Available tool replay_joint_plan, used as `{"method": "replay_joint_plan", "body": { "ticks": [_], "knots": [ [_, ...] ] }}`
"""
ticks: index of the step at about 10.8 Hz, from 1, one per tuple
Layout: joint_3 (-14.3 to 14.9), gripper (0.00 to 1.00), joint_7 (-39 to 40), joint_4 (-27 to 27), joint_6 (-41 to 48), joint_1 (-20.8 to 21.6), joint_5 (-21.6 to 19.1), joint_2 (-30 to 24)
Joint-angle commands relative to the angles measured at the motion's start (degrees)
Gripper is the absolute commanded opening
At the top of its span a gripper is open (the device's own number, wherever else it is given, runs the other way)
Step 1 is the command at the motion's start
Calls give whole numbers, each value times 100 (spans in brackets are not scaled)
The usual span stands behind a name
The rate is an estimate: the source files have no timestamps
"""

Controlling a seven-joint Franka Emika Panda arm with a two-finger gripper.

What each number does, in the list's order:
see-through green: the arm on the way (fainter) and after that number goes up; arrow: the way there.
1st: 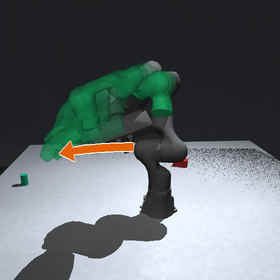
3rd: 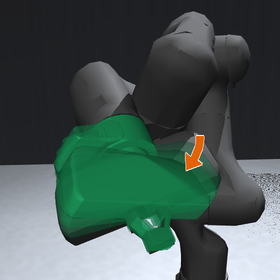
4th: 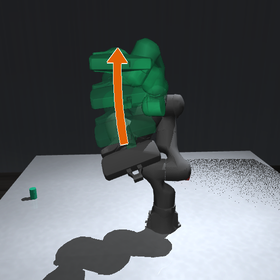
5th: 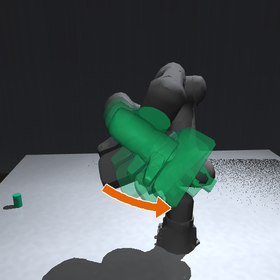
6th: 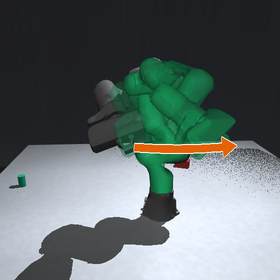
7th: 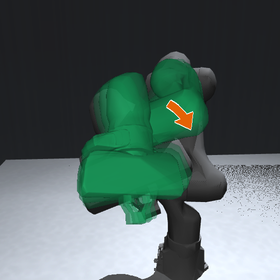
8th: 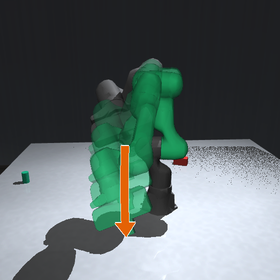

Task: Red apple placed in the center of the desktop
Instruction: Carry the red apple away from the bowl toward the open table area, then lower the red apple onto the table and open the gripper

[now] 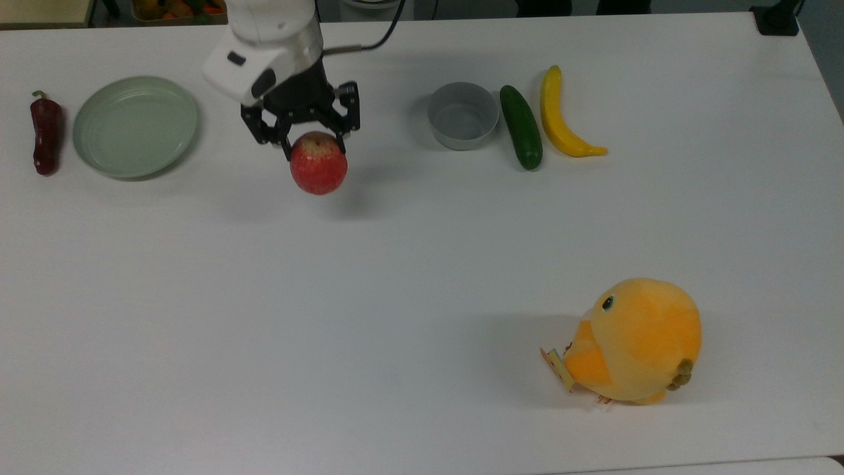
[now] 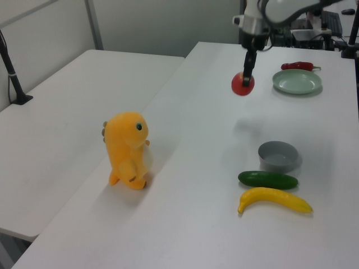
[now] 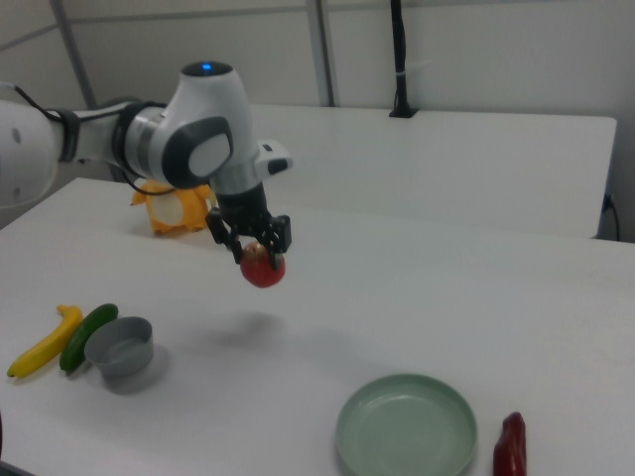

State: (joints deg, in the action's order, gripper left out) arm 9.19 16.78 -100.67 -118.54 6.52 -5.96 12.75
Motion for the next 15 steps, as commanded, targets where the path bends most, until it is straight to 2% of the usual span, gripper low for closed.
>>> {"method": "replay_joint_plan", "body": {
  "ticks": [1,4,6,8,11,13,15],
  "knots": [
    [30,27,150,101,-431,-10,-142,525],
    [13,27,150,83,-722,7,-142,869],
    [13,34,150,83,-758,7,-142,940],
    [13,75,133,66,-758,7,-151,949],
    [13,99,106,56,-740,-1,-142,914],
    [13,100,63,65,-696,-1,-142,800],
    [13,100,-25,65,-661,16,-142,459]
  ]
}}
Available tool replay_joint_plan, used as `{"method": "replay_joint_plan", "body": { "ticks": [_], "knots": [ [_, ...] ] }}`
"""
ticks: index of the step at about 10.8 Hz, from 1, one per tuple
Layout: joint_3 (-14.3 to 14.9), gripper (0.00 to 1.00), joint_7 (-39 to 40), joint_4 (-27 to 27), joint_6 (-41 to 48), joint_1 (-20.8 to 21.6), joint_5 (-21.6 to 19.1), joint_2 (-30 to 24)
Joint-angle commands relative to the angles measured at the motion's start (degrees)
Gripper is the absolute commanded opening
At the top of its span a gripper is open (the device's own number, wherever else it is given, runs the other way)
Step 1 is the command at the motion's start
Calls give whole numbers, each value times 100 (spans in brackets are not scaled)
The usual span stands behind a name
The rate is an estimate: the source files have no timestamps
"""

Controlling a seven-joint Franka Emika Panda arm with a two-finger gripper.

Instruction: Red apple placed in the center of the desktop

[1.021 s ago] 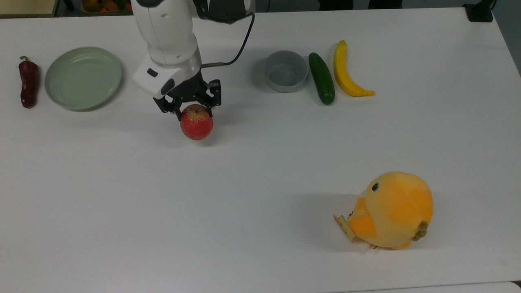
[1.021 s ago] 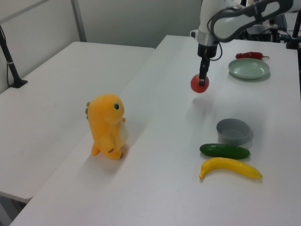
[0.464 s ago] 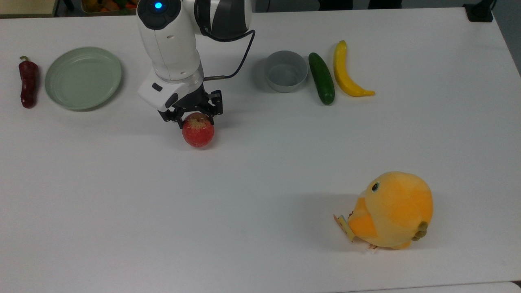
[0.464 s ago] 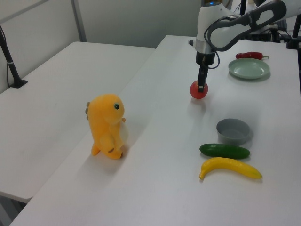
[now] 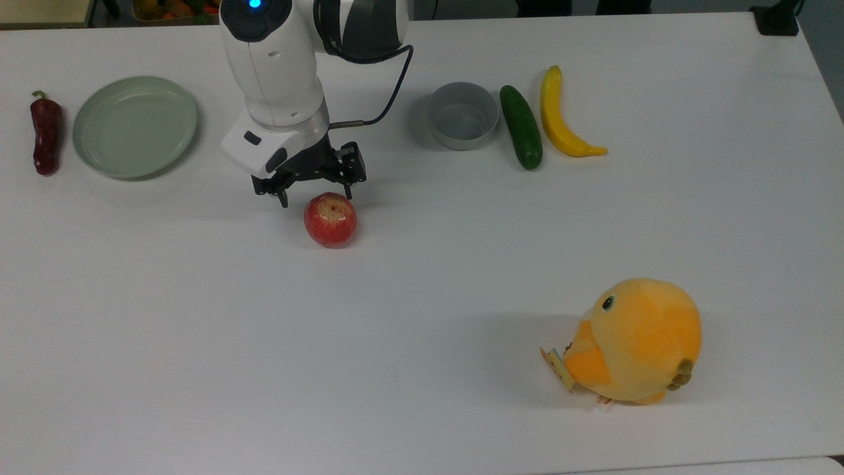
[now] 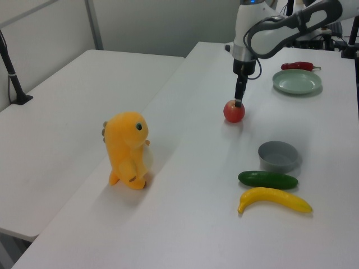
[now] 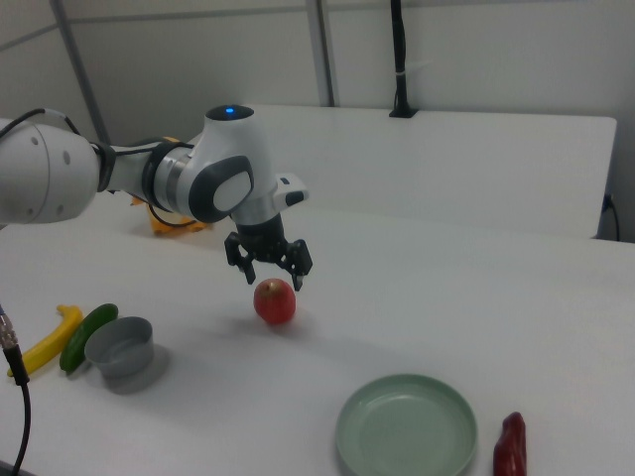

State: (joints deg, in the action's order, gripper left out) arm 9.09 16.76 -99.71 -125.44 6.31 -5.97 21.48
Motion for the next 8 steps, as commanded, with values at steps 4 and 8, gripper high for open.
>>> {"method": "replay_joint_plan", "body": {
  "ticks": [4,8],
  "knots": [
    [23,100,-709,74,1070,98,-142,-1485],
    [41,100,-770,486,3055,133,-142,-2349]
  ]
}}
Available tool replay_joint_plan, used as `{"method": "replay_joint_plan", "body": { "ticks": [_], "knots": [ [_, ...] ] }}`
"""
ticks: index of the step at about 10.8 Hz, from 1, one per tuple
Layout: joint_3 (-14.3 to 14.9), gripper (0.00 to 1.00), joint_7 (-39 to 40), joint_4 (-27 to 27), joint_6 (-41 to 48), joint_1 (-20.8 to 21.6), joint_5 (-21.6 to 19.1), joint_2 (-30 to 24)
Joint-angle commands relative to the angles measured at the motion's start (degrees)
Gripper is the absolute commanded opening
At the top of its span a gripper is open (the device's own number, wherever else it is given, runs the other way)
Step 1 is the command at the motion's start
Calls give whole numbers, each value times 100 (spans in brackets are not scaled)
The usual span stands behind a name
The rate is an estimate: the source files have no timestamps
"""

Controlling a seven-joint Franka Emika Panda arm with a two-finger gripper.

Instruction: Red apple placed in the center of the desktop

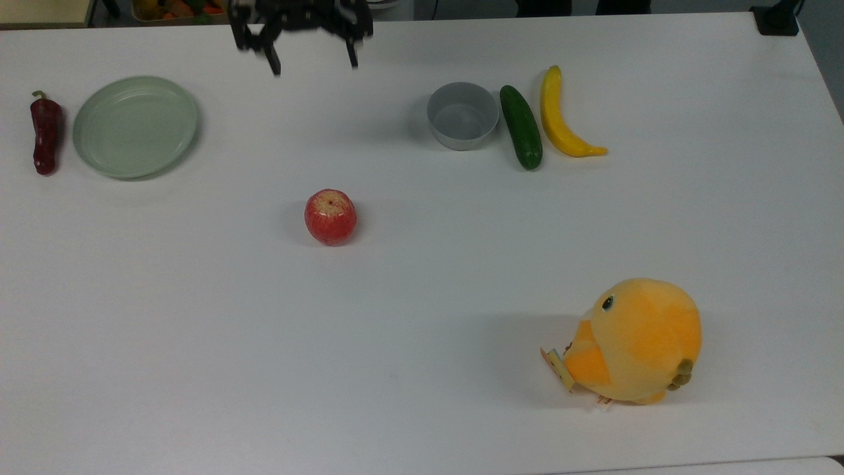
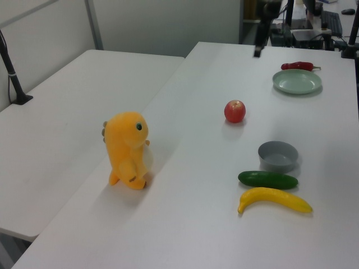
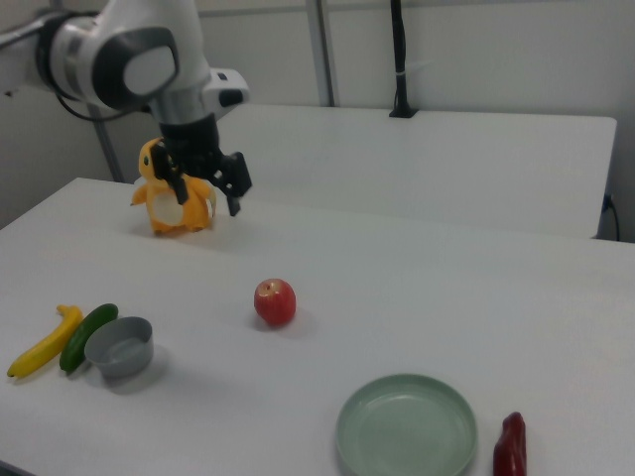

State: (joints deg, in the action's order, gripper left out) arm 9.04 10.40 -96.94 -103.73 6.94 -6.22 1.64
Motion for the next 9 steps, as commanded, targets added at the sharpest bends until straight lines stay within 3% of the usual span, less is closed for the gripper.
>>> {"method": "replay_joint_plan", "body": {
  "ticks": [1,3,9],
  "knots": [
    [45,100,-430,393,1194,97,-99,-418],
    [-25,100,-924,465,1382,158,-28,-445],
    [-8,100,-855,386,942,185,16,-393]
  ]
}}
